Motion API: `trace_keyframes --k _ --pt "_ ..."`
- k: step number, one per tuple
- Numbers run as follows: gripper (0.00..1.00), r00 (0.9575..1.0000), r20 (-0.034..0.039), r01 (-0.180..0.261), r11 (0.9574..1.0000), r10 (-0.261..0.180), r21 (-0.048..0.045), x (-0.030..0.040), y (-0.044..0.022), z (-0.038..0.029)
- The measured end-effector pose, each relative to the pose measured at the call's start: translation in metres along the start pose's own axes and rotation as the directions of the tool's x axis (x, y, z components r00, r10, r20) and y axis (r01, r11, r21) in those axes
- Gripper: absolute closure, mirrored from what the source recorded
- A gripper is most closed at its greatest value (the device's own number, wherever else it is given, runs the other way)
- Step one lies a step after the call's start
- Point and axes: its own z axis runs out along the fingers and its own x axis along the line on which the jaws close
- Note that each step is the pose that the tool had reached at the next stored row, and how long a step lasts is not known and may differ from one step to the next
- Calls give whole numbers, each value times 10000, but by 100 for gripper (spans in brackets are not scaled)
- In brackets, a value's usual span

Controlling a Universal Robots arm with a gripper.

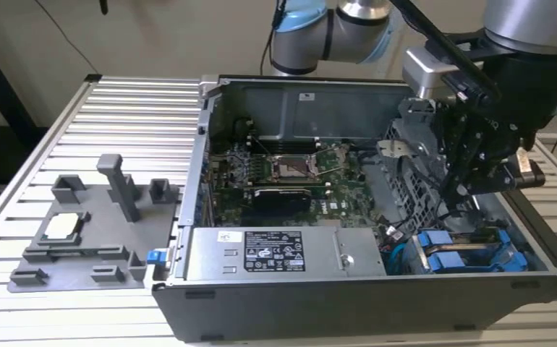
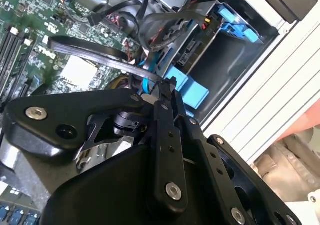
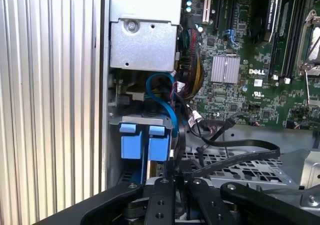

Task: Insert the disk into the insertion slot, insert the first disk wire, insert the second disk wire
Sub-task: 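Insert the second disk wire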

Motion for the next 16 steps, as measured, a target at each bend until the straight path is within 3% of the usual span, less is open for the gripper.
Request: trace_keyframes --k 8,16 --pt "84 10000 10 4 9999 -4 -150 135 -88 21" --pt "84 10000 19 -2 9996 3 -289 207 -150 31"
